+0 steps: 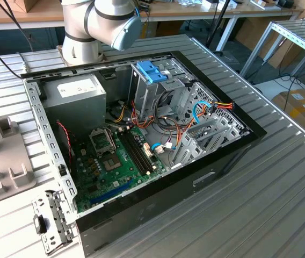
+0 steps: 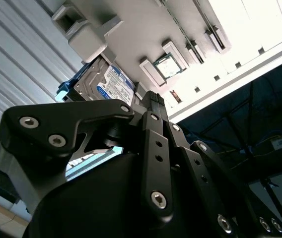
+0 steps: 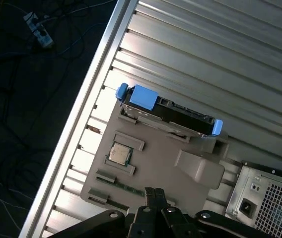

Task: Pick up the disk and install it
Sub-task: 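Pick up the disk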

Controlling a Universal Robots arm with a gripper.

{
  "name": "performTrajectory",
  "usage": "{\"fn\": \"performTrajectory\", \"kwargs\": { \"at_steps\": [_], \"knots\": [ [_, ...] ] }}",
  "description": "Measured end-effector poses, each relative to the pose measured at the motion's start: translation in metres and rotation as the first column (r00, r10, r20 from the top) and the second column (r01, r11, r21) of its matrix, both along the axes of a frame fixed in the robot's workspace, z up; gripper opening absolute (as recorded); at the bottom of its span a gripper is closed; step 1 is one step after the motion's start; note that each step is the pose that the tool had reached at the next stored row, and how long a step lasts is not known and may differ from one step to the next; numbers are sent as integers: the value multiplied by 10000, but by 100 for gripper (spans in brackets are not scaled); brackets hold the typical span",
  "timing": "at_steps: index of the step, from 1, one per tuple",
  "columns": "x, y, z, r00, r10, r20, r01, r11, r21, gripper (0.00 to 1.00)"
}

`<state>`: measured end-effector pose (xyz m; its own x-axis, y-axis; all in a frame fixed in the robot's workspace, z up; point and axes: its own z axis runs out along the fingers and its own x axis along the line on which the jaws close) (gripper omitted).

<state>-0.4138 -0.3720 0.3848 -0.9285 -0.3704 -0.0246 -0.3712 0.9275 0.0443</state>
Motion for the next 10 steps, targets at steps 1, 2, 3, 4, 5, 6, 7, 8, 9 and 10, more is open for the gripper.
{"fn": "performTrajectory", "kwargs": {
  "at_steps": [1,2,3,4,5,6,7,8,9,10],
  "knots": [
    [0,0,0,10000,27,-1,-27,10000,0,11],
    [0,0,0,10000,60,0,-60,10000,0,11],
    [0,0,0,10000,90,0,-90,10000,0,11],
    [0,0,0,9999,159,0,-159,9999,0,11],
    [0,0,0,9998,191,0,-191,9998,0,11],
    [0,0,0,9998,223,0,-223,9998,0,11],
    [0,0,0,9996,279,0,-279,9996,0,11],
    [0,0,0,9995,309,0,-309,9995,0,11],
    [0,0,0,9994,342,0,-342,9994,0,11],
    [0,0,0,9993,383,0,-383,9993,0,11]
  ]
}}
